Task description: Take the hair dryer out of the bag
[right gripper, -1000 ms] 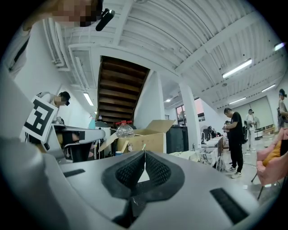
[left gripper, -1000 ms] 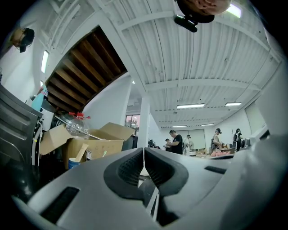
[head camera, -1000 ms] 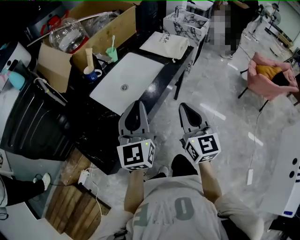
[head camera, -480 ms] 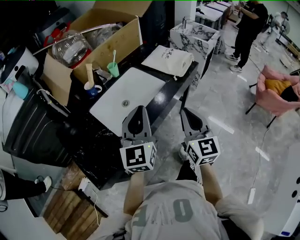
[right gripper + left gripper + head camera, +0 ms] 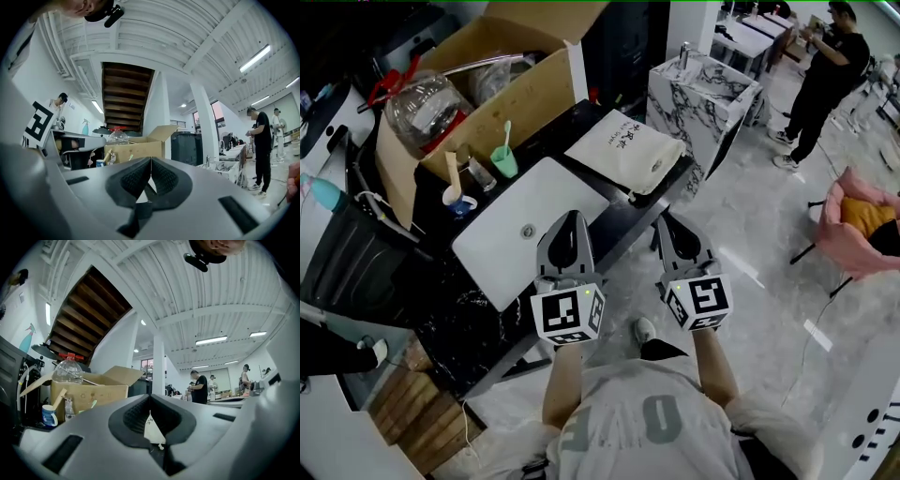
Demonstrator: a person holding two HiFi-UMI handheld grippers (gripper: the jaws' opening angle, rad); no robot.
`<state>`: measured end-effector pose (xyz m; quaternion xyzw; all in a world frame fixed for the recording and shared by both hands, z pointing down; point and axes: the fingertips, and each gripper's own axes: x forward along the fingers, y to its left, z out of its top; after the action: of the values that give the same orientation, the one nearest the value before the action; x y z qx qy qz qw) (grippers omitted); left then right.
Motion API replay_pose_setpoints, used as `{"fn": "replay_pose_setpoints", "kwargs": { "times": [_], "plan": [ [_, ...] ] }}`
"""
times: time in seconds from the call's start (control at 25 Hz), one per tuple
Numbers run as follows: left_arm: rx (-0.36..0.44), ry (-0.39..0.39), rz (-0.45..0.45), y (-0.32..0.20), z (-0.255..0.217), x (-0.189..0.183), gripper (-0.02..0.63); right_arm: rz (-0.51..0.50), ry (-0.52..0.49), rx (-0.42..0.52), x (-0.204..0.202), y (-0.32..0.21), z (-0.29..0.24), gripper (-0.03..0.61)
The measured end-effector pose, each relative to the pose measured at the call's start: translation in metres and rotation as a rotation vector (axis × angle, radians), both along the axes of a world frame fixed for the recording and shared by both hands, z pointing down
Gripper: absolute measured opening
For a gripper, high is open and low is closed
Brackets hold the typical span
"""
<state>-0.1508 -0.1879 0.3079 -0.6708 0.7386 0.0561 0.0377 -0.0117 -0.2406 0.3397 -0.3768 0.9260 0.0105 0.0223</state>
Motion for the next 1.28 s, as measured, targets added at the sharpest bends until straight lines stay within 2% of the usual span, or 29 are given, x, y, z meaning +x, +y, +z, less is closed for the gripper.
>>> {"fn": "replay_pose_setpoints", "kwargs": {
  "times": [0.16, 0.28, 0.56, 0.96, 1.08, 1.12, 1.16, 1.2, 1.28],
  "plan": [
    [-0.003, -0.01, -0.064, -0.037, 0.003, 0.008, 0.031, -0.056, 0.011, 0.003, 0.011, -0.039, -0.003, 0.031],
    [-0.019, 0.003, -0.071, -0.058, 0.001, 0.017, 0.031, -0.067, 0.014, 0.005, 0.017, -0.061, -0.006, 0.031],
    [-0.064, -0.008, -0.024, -0.091, 0.003, 0.034, 0.031, -0.048, 0.025, -0.018, 0.019, -0.089, 0.0, 0.031],
    [-0.097, -0.024, -0.002, -0.111, 0.011, 0.029, 0.031, -0.014, 0.024, -0.048, 0.019, -0.109, 0.01, 0.031],
    [-0.128, -0.054, 0.043, -0.123, 0.01, 0.037, 0.032, -0.006, 0.02, -0.047, 0.021, -0.113, 0.01, 0.031],
    [-0.138, -0.063, 0.069, -0.129, 0.009, 0.041, 0.039, -0.001, 0.018, -0.045, 0.023, -0.114, 0.01, 0.031],
    [-0.146, -0.071, 0.093, -0.135, 0.008, 0.045, 0.071, 0.003, 0.015, -0.043, 0.024, -0.116, 0.009, 0.031],
    [-0.151, -0.078, 0.116, -0.141, 0.006, 0.049, 0.131, 0.006, 0.011, -0.039, 0.026, -0.117, 0.008, 0.031],
    [-0.162, -0.09, 0.149, -0.154, 0.003, 0.054, 0.183, 0.012, 0.006, -0.04, 0.029, -0.119, 0.008, 0.031]
  ]
}}
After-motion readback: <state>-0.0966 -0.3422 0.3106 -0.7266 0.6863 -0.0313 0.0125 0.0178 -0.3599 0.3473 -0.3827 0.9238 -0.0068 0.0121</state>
